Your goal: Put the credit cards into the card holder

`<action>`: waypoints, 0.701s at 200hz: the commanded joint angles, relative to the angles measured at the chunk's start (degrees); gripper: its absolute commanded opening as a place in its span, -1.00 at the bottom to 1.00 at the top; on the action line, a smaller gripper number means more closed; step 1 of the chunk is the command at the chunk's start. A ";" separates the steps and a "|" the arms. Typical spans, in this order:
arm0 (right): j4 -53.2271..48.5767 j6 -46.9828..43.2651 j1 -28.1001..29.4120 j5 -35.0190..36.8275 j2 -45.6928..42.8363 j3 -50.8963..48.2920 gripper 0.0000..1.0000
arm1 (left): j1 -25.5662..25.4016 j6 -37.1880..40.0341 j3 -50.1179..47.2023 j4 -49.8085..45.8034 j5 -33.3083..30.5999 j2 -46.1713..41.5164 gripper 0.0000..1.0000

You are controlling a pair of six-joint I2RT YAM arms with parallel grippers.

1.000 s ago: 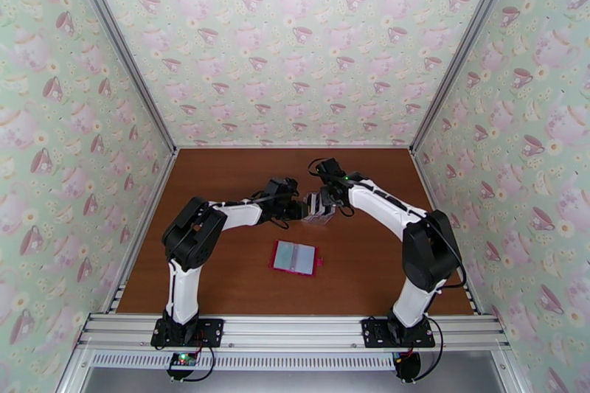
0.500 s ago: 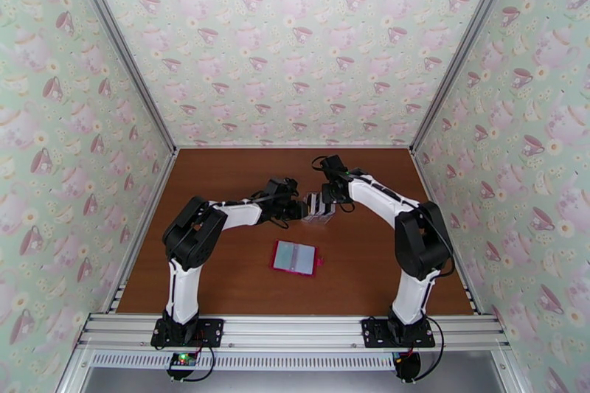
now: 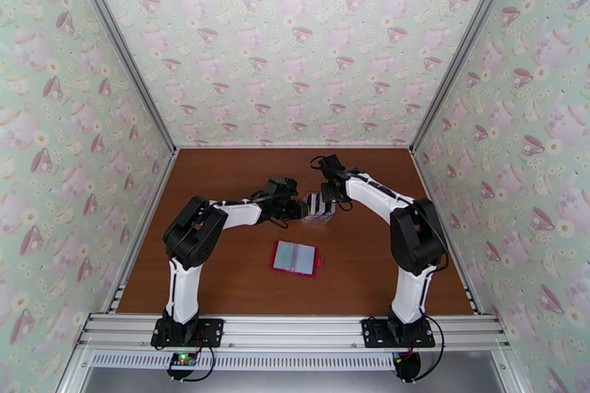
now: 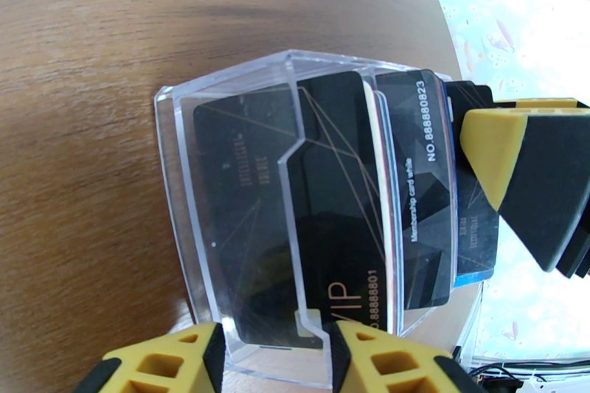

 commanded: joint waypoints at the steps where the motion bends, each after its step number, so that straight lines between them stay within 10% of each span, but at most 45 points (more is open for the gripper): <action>1: -1.48 -0.20 -0.37 2.51 -1.50 1.16 -0.09 | 0.23 -0.68 -1.21 -0.79 -0.29 2.20 -0.16; 140: -1.91 -0.43 -0.32 1.74 -2.31 1.40 -0.52 | 0.33 -0.77 -1.32 -0.89 -0.19 2.19 -0.16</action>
